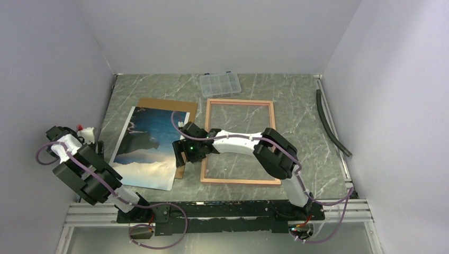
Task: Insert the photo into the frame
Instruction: Adjust the photo at the center of the board.
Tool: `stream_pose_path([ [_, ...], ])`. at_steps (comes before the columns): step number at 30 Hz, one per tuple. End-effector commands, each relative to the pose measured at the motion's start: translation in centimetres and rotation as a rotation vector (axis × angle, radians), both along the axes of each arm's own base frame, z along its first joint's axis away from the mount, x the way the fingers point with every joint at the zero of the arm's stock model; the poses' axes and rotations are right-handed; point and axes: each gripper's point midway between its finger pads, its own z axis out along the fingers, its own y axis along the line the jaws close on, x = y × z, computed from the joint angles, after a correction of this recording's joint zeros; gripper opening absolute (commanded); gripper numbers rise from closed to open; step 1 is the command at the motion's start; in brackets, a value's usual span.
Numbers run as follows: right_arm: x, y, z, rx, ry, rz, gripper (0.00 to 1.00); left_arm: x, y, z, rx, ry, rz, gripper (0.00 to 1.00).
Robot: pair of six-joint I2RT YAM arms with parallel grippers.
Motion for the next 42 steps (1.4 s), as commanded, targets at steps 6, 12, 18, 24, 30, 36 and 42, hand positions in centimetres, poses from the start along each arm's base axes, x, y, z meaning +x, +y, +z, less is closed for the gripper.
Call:
stream_pose_path([
  [6,2.3,-3.0,-0.7,-0.112,-0.084,-0.091,0.78,0.9,-0.7,0.6,0.020,-0.016,-0.041,0.79],
  [12,-0.7,-2.7,1.7,-0.052,-0.106,-0.030,0.76,2.7,-1.6,2.0,0.049,-0.031,-0.099,0.79],
  [18,-5.8,-0.1,2.6,0.028,-0.109,0.164,0.72,3.9,0.6,2.8,0.122,-0.031,-0.092,0.79],
  [24,-8.0,2.0,1.5,0.013,-0.092,0.290,0.73,4.4,3.4,2.4,0.218,0.000,-0.050,0.78],
  [30,-9.1,2.5,1.3,0.053,-0.059,0.350,0.72,3.8,3.2,-0.9,0.239,0.057,-0.062,0.77],
  [36,-8.2,2.1,0.1,0.053,-0.022,0.319,0.72,2.9,1.7,-3.2,0.242,0.109,-0.104,0.78],
  [42,-4.9,0.8,-0.7,0.080,0.045,0.157,0.76,1.0,-3.6,-5.7,0.169,0.171,-0.195,0.76],
])
